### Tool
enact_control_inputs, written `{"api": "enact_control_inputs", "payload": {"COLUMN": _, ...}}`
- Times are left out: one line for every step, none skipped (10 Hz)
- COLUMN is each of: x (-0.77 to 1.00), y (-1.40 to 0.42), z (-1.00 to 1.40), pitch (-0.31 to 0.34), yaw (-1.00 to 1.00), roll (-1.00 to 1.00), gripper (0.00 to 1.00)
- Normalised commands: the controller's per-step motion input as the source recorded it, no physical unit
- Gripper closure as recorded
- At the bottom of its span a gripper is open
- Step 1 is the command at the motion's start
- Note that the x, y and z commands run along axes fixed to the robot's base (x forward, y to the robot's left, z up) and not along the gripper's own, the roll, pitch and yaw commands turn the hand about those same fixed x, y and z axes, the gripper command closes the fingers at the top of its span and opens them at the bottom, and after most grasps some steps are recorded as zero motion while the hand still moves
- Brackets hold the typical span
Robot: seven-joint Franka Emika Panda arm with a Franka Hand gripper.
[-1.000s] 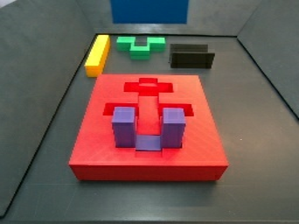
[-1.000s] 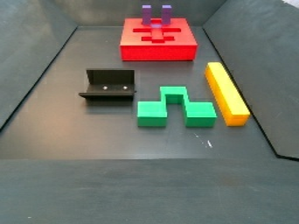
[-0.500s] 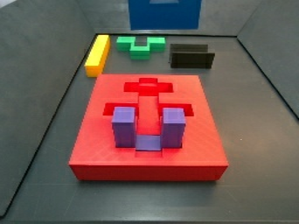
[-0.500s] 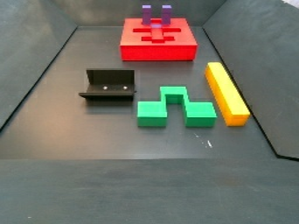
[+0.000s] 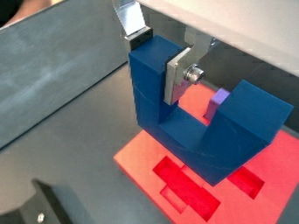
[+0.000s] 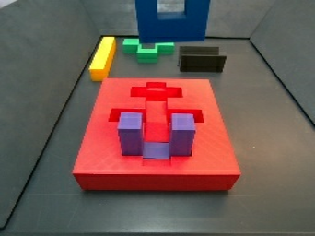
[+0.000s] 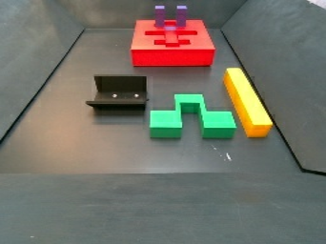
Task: Pick up the blue object. Move up. Move to above the board. Insert the blue object.
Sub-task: Insert the blue object.
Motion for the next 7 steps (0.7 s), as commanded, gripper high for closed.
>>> {"api": "enact_control_inputs", "payload": {"x": -0.08, "y": 0.0, "z": -0.5, "pitch": -0.076, "yaw": 0.21, "roll": 0.17, "gripper": 1.0}}
{"api": "enact_control_inputs", "payload": {"x": -0.16, "y": 0.0, "z": -0.58, "pitch": -0.067, "yaw": 0.03, "roll": 0.01, "gripper": 1.0}}
{"api": "enact_control_inputs", "payload": {"x": -0.07, "y": 0.0, "z": -0.49, "pitch": -0.027, "yaw": -0.04, "roll": 0.0, "gripper": 1.0}}
{"api": "enact_control_inputs", "payload": {"x": -0.06, "y": 0.0, "z": -0.45, "pitch": -0.007, "yaw": -0.17, "roll": -0.05, "gripper": 1.0}}
{"api": "enact_control_inputs", "payload": {"x": -0.06, "y": 0.0, "z": -0.39, "pitch": 0.0, "yaw": -0.2, "roll": -0.08, "gripper": 1.0}}
{"api": "enact_control_inputs", "payload": {"x": -0.07, "y": 0.0, "z": -0.37, "pitch": 0.0, "yaw": -0.21, "roll": -0.13, "gripper": 1.0}}
{"api": "enact_control_inputs", "payload": {"x": -0.09, "y": 0.0, "z": -0.3, "pitch": 0.0, "yaw": -0.21, "roll": -0.12, "gripper": 1.0}}
